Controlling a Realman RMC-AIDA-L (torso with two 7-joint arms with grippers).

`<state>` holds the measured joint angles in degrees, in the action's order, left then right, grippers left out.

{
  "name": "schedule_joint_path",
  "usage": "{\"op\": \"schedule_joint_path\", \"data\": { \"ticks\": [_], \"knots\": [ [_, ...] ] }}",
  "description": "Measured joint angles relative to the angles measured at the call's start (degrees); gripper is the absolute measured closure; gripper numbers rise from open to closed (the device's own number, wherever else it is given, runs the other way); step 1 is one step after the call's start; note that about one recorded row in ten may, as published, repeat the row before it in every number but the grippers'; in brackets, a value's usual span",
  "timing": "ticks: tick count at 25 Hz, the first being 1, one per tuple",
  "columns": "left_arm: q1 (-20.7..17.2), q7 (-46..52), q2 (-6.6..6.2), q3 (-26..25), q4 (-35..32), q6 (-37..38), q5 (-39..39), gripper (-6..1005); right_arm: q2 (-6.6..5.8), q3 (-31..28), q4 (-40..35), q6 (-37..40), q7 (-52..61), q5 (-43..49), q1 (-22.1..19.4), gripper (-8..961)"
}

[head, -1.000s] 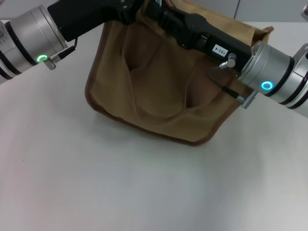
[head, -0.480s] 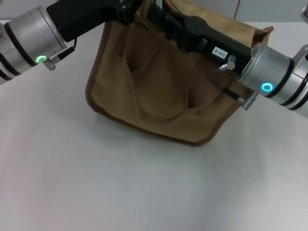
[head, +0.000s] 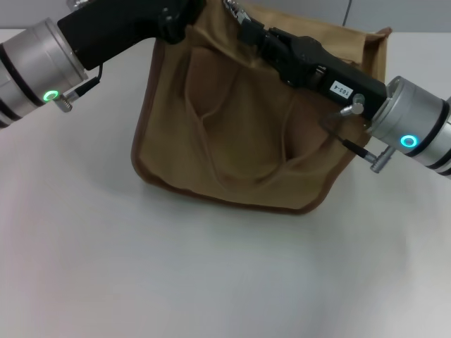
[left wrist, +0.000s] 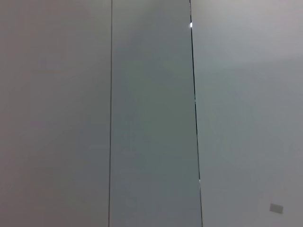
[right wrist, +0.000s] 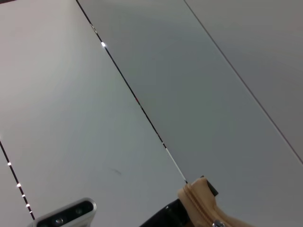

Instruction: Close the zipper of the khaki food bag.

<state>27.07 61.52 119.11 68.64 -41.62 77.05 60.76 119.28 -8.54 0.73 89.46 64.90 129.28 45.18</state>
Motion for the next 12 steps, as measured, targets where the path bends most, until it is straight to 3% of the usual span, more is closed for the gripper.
{"op": "schedule_joint_path", "data": {
  "ticks": [12],
  "knots": [
    [-2.5, -0.6, -0.25, -0.1, 0.6, 0.2, -2.0, 971, -0.11, 0.3, -2.1, 3.3, 1.9, 0.1, -3.2, 881]
  ]
}}
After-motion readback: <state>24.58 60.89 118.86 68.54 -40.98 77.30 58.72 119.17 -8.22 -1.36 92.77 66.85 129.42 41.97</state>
